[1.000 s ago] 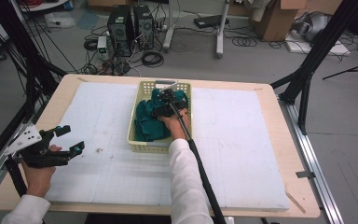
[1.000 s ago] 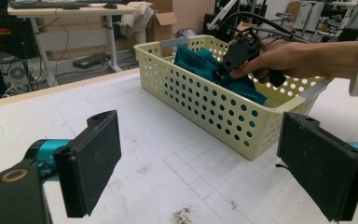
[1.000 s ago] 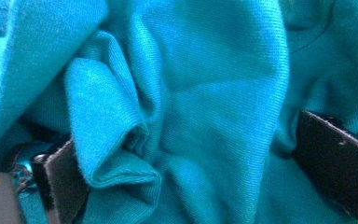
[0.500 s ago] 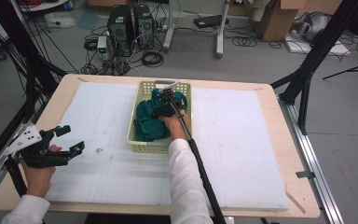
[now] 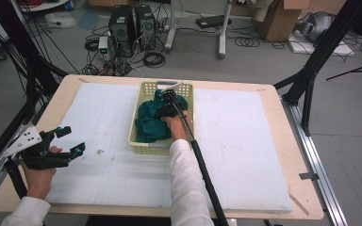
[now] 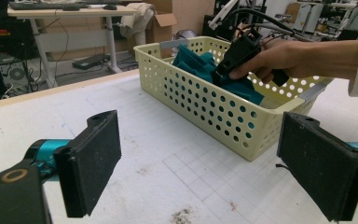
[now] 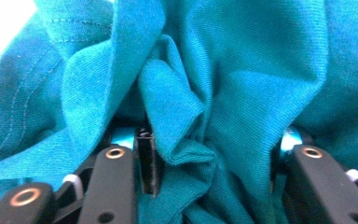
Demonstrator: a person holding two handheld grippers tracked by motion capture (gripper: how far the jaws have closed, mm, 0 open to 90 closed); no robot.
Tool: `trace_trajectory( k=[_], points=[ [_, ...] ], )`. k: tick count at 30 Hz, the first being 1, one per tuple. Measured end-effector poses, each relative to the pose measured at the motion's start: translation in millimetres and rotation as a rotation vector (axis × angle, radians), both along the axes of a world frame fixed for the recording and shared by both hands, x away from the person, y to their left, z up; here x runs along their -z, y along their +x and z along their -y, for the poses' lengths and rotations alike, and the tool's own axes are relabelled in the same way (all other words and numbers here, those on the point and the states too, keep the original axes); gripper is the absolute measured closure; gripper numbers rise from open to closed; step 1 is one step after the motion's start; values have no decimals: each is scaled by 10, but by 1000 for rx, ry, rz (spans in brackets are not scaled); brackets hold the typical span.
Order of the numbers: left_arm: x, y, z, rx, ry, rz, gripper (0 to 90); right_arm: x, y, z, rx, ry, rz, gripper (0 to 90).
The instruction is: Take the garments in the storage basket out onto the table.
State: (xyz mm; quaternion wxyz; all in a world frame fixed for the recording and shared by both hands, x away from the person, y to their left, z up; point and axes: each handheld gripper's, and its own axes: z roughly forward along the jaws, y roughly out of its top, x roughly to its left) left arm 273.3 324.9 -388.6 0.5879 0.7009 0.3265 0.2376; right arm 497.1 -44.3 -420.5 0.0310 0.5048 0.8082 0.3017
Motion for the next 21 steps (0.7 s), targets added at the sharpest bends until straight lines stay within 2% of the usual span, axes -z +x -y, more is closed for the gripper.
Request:
trace_trajectory(
  k=[1, 11, 21],
  points=[
    [0, 0, 0, 0, 0, 0, 138, -5, -3, 3, 1, 4, -3, 611],
    [2, 4, -9, -3, -1, -2, 138, -59, -32, -28, -3, -23, -2, 667],
    [2, 11, -18, -3, -3, -6, 138, -197, -82, -36, -34, -46, 43, 704]
  ],
)
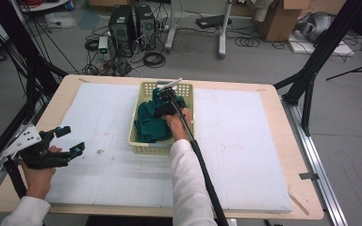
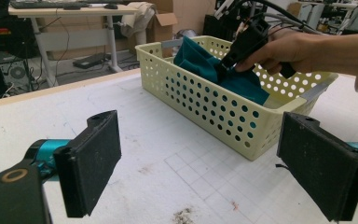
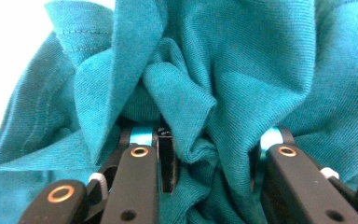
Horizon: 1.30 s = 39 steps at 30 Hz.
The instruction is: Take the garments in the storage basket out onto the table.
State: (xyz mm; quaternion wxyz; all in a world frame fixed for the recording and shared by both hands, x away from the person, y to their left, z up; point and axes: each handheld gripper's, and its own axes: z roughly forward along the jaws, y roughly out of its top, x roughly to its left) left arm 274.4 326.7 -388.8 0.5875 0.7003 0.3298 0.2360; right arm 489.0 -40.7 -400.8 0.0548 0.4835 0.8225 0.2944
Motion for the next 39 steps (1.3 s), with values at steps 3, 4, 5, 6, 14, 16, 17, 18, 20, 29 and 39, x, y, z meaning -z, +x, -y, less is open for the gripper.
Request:
trace_trajectory(
  k=[3, 4, 5, 6, 14, 16, 17, 18, 20, 29, 39],
  points=[
    [0, 7, 2, 3, -2, -4, 138, -82, -16, 17, -6, -1, 19, 711],
    [-1, 8, 4, 2, -2, -5, 138, -118, -21, 25, -10, 3, 29, 712],
    [-1, 10, 2, 4, 1, -5, 138, -118, -21, 25, -10, 3, 29, 712],
    [-1, 10, 4, 4, 1, -6, 138, -142, -24, 32, -8, 10, 31, 714],
    [0, 19, 15, 5, 2, -13, 138, -368, -67, 102, -20, 55, 60, 724],
    [-2, 20, 17, 7, 4, -12, 138, -423, -76, 131, -24, 79, 69, 727],
    [-3, 20, 18, 8, 7, -12, 138, -483, -84, 151, -30, 88, 77, 729],
    [-3, 20, 19, 7, 8, -12, 138, -522, -93, 157, -26, 87, 82, 730],
    [-3, 22, 21, 8, 9, -11, 138, -613, -100, 174, -47, 108, 94, 734],
    [-4, 22, 20, 7, 10, -9, 138, -991, -171, 210, -60, 134, 155, 744],
    [-2, 22, 23, 7, 10, -9, 138, -1452, -276, 419, -57, 155, 225, 744]
  ],
)
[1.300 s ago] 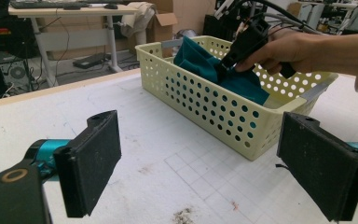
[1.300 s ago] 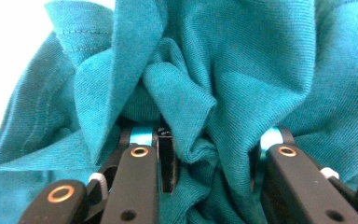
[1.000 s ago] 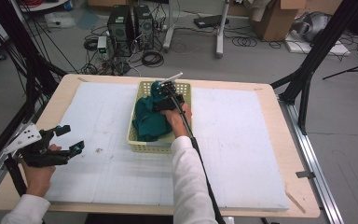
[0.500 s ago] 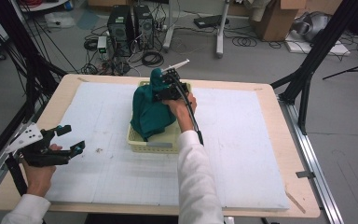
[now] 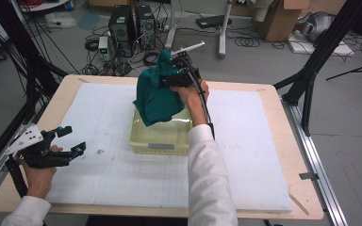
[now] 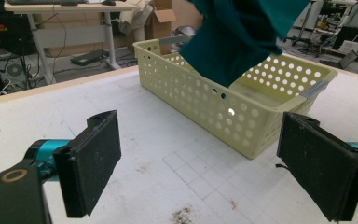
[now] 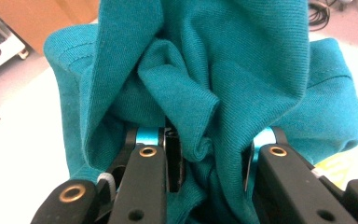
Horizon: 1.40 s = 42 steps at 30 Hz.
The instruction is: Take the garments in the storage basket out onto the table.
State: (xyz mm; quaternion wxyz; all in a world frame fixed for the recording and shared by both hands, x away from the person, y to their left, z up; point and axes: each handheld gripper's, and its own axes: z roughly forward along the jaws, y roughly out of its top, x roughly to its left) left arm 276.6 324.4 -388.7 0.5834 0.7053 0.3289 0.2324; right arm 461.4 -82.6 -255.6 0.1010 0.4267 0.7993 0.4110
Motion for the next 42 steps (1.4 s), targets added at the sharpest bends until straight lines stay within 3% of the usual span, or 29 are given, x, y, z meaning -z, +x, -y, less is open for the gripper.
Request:
trace_trajectory(
  k=[12, 20, 36, 42],
  points=[
    [-1, -1, 7, 1, 8, -1, 138, -372, -147, 443, 55, 5, 65, 744],
    [4, 3, 11, -2, 12, -3, 138, -555, -293, 855, 110, 4, 100, 745],
    [7, 10, 30, 3, 23, -3, 138, -584, -497, 1584, 211, -21, 120, 745],
    [6, 9, 29, 2, 23, -2, 138, -512, -569, 1830, 258, -43, 116, 744]
  ],
)
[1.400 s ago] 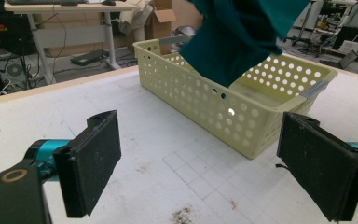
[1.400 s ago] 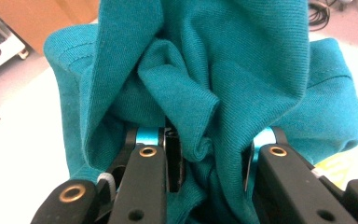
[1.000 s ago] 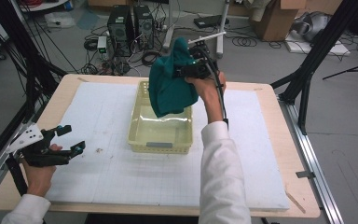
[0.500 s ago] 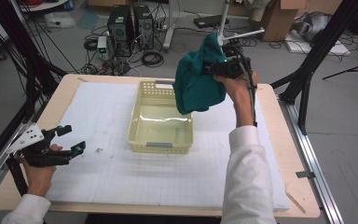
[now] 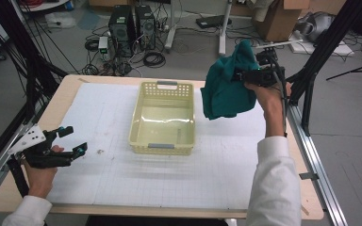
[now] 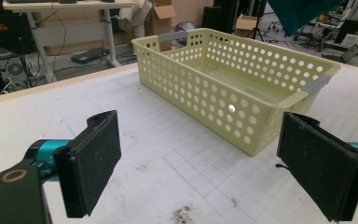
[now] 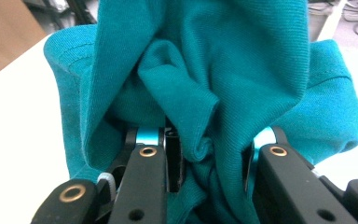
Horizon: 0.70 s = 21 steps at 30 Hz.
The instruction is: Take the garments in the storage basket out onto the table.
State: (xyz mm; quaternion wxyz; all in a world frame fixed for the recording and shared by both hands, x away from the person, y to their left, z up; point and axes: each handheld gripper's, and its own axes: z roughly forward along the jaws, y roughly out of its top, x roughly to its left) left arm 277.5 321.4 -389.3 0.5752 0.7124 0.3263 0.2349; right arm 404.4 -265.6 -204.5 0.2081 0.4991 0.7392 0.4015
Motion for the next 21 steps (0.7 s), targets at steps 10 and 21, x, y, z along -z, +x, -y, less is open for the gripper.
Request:
trace_trajectory(
  k=[10, 21],
  points=[
    [-1, 1, 8, 1, 5, 3, 138, 352, -42, 249, 43, -2, -41, 744],
    [1, 0, 12, 1, 6, 2, 138, 698, 28, 225, 49, -10, -76, 742]
  ],
)
